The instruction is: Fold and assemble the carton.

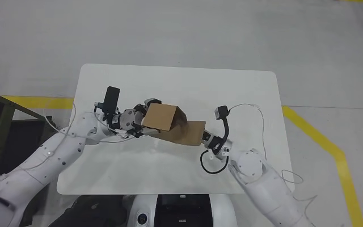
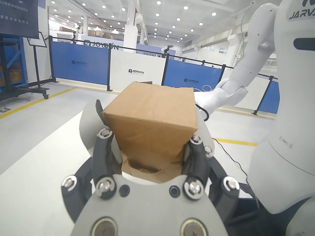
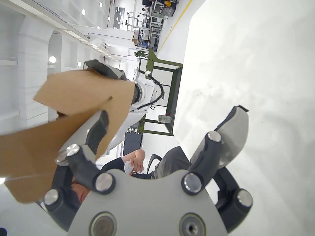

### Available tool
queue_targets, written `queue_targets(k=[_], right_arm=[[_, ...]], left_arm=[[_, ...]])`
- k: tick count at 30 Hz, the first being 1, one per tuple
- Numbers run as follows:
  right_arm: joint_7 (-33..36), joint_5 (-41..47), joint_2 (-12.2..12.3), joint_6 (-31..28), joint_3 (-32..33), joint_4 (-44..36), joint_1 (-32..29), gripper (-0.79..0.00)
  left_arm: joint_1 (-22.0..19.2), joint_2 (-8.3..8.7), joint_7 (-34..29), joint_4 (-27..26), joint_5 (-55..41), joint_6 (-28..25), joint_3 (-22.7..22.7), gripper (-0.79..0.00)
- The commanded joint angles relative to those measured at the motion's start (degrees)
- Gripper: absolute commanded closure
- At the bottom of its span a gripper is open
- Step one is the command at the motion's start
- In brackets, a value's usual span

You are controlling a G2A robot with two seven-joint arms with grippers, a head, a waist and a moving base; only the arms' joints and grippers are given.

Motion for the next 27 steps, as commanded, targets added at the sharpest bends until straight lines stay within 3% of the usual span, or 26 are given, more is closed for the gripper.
queue_targets(k=[1, 18, 27], right_arm=[[-1.21, -2.32, -0.02, 1.09, 0.03, -0.43, 0.05, -0.785], [-4.39, -8.55, -0.23, 6.16, 0.55, -1.59, -0.09, -0.785], [-4.64, -6.20, 0.12, 3.90, 3.49, -1.84, -2.48, -0.785]], left_arm=[[-0.47, -0.20, 0.00, 0.49, 1.34, 0.00, 0.61, 0.000], [-2.48, -1.33, 0.00, 2.01, 3.19, 0.00, 1.81, 0.000], [-0.74, -0.70, 0.00, 1.45, 3.43, 0.00, -0.30, 0.000]])
